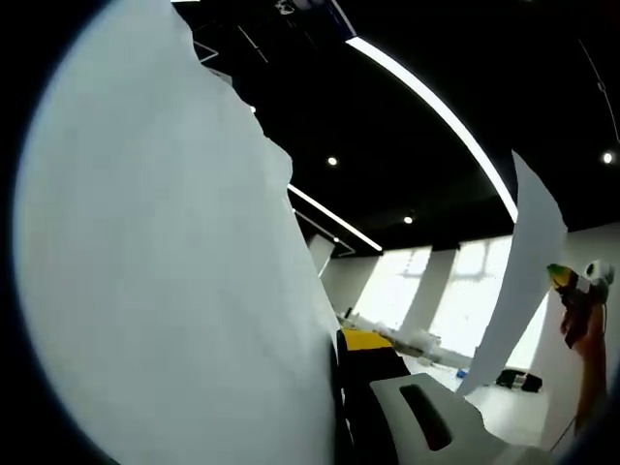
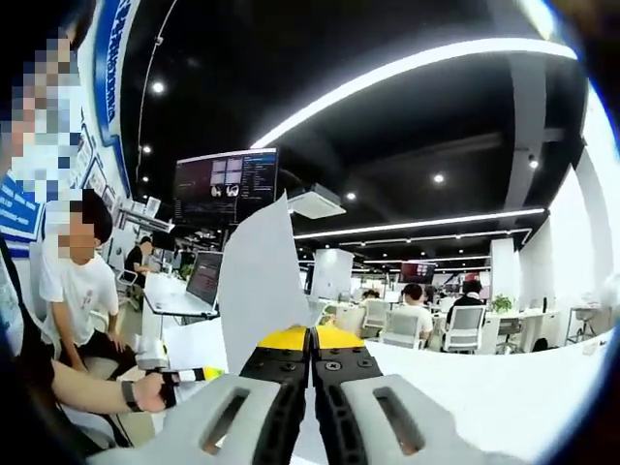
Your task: Organize the stack of printing papers by aligning and flattening the scattered papers on the table
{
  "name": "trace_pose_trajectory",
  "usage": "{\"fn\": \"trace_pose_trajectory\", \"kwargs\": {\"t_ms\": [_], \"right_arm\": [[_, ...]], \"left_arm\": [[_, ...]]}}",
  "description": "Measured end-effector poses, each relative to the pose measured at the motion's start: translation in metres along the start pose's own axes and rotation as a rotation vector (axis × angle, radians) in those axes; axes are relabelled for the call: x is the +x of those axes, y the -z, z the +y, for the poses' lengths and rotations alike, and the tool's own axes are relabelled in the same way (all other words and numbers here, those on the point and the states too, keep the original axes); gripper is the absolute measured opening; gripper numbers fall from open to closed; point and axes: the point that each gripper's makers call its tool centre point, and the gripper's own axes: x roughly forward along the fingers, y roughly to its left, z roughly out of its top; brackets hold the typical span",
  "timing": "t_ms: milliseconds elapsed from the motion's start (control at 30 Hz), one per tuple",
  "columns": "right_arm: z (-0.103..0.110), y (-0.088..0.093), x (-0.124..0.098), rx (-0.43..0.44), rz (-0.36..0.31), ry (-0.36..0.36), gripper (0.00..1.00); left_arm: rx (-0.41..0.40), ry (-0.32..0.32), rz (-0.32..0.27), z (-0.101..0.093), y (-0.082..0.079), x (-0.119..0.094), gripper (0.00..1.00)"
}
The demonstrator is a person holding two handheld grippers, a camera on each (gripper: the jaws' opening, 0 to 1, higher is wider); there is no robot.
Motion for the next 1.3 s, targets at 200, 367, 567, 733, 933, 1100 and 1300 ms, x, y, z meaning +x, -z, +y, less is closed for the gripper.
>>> {"fn": "trace_pose_trajectory", "kwargs": {"t_ms": [200, 367, 567, 733, 933, 1100, 1300], "right_arm": [[0.005, 0.008, 0.008, -0.001, 0.027, -0.023, 0.0], [0.016, 0.009, 0.013, -0.04, 0.043, -0.04, 0.0], [0.021, 0.008, 0.019, -0.068, 0.053, -0.053, 0.0], [0.025, 0.008, 0.022, -0.062, 0.056, -0.069, 0.0], [0.03, 0.011, 0.03, -0.065, 0.072, -0.086, 0.0], [0.033, 0.015, 0.038, -0.045, 0.082, -0.108, 0.0], [0.034, 0.024, 0.05, -0.043, 0.106, -0.119, 0.0]], "left_arm": [[-0.001, 0.0, -0.001, 0.0, 0.0, 0.0, 0.09], [0.0, -0.001, 0.0, 0.0, 0.0, 0.0, 0.09], [0.0, 0.0, 0.0, 0.001, 0.0, 0.001, 0.09], [-0.002, 0.001, -0.002, 0.0, 0.0, 0.0, 0.09], [-0.004, 0.003, -0.003, 0.0, -0.001, 0.0, 0.09], [-0.001, 0.003, -0.003, -0.001, 0.0, 0.0, 0.09], [0.003, 0.003, 0.0, -0.001, 0.0, 0.0, 0.09]]}}
